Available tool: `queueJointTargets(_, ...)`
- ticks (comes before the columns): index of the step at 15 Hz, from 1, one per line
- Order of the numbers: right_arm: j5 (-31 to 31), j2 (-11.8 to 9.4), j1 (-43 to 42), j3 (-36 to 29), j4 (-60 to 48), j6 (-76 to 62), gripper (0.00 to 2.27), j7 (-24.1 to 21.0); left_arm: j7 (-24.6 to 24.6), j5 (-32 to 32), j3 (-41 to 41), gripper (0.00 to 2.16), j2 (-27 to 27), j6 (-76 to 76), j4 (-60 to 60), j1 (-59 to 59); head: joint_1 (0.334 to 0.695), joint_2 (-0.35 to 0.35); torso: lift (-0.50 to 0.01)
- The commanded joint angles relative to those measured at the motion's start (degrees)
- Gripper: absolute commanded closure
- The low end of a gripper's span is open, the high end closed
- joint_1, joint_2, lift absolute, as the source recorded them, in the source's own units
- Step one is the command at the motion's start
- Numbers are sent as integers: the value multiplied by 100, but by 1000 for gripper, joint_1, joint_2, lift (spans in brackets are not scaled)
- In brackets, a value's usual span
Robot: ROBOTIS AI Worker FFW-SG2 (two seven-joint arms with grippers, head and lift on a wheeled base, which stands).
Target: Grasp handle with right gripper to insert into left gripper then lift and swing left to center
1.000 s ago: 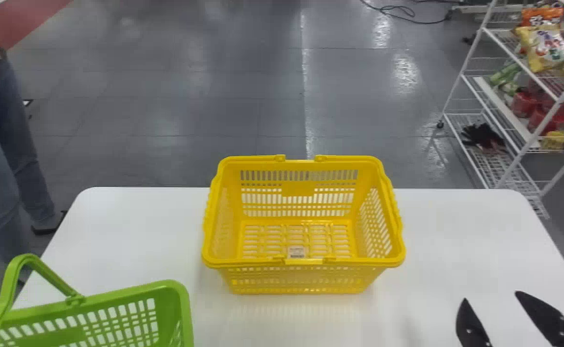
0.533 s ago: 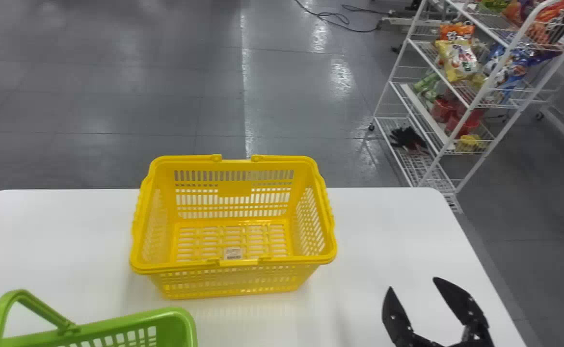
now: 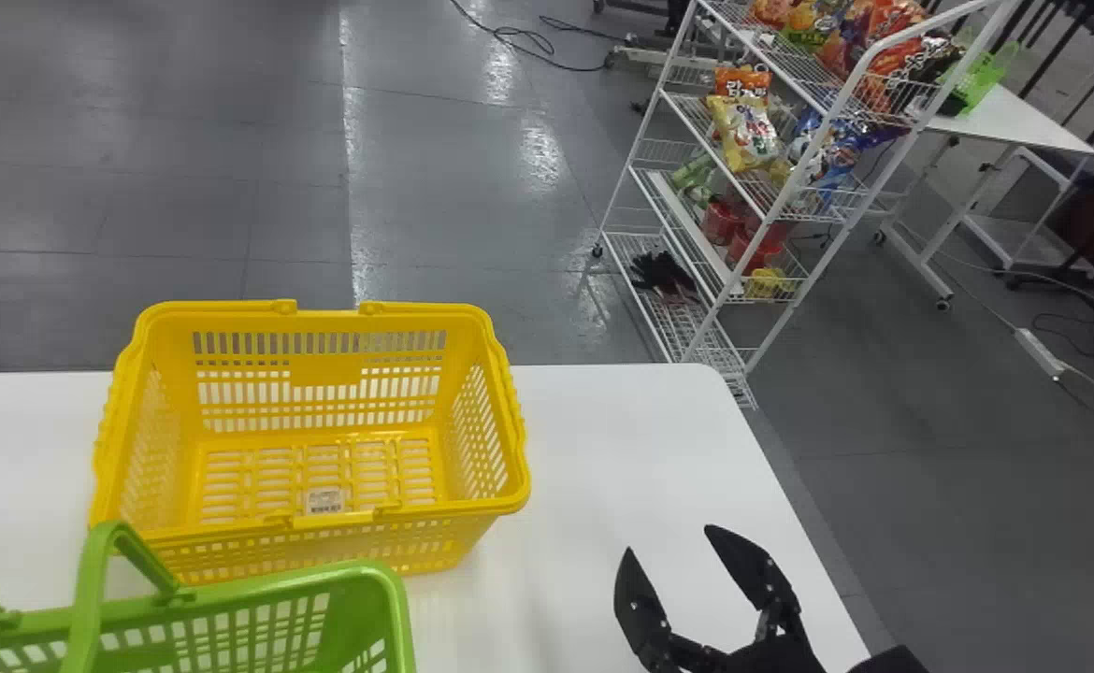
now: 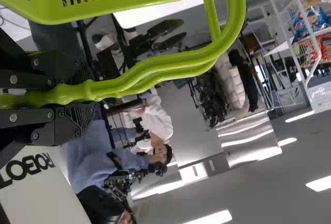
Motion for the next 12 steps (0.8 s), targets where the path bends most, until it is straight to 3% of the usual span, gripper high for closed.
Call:
queueJointTargets(1, 0, 0, 17, -8, -48, 7, 198, 0, 66, -37, -418, 1909, -70, -127, 3, -223, 695, -350, -93)
queueJointTargets(12, 0, 9, 88, 80, -75, -186, 198, 132, 356, -379, -1438, 1909, -298, -232, 197, -706, 695, -350, -93)
